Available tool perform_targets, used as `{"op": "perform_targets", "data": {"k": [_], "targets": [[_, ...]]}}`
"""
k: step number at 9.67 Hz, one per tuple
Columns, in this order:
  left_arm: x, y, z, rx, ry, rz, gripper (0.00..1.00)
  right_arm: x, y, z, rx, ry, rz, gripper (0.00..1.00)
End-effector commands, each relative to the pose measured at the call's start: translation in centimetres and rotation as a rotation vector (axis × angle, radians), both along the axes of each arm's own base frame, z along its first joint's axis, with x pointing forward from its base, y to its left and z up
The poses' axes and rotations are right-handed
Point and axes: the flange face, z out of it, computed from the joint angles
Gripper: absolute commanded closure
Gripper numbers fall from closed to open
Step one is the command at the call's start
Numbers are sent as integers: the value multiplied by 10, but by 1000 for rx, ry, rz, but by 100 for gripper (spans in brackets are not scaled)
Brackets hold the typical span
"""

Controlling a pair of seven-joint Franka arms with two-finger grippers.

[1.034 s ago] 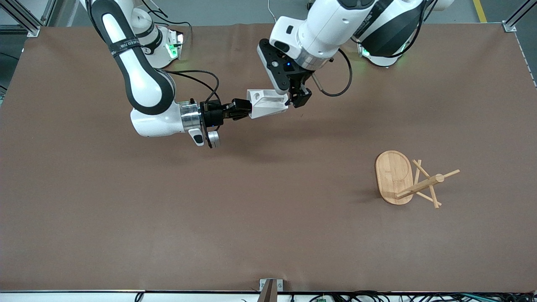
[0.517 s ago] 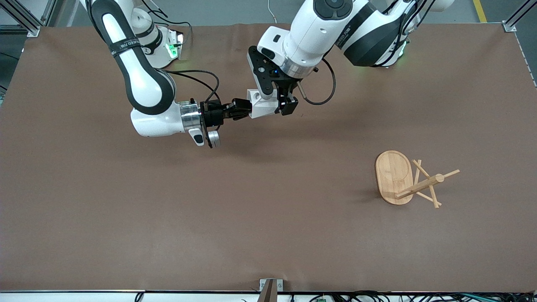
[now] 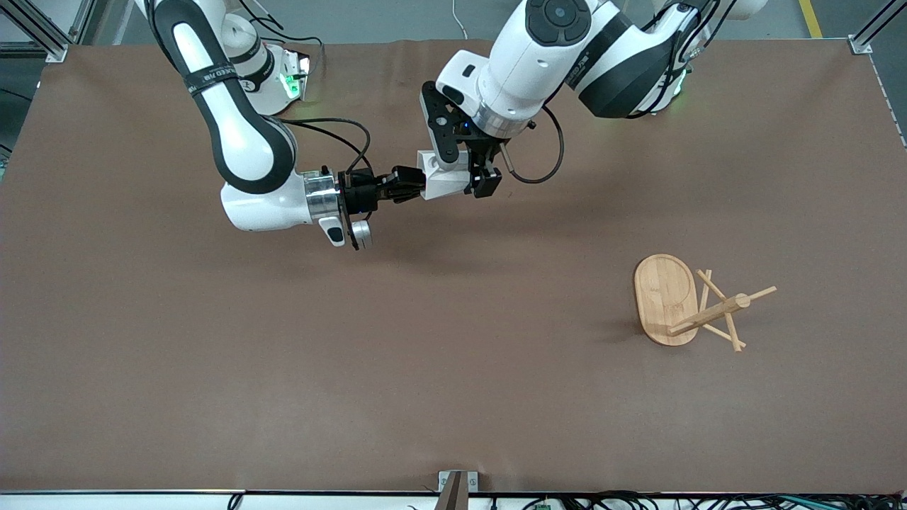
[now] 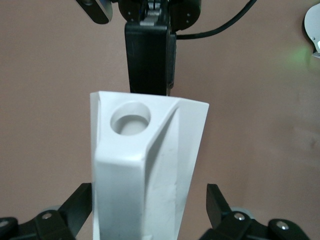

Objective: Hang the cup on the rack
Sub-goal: 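Open the right gripper to release the cup to the left gripper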

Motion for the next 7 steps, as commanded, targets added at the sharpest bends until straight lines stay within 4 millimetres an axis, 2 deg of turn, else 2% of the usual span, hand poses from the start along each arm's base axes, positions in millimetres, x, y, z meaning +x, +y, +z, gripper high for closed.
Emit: {"op": "perform_targets", "data": {"k": [1, 3, 4, 6, 7], "targets": [[-1, 1, -20, 38, 17, -1, 0, -6, 0, 3, 27, -5, -8, 99], [-7, -4, -21, 47, 25, -8, 9, -6, 0, 2, 26, -4, -8, 99], [-6, -3, -21, 48, 26, -8, 29, -6, 0, 3, 27, -5, -8, 99], [-3, 0, -22, 47, 26, -2, 64, -6, 0, 2, 26, -4, -8, 99], [0, 2, -21, 46, 25, 3, 81, -5, 0, 3, 26, 1, -10, 79]]}}
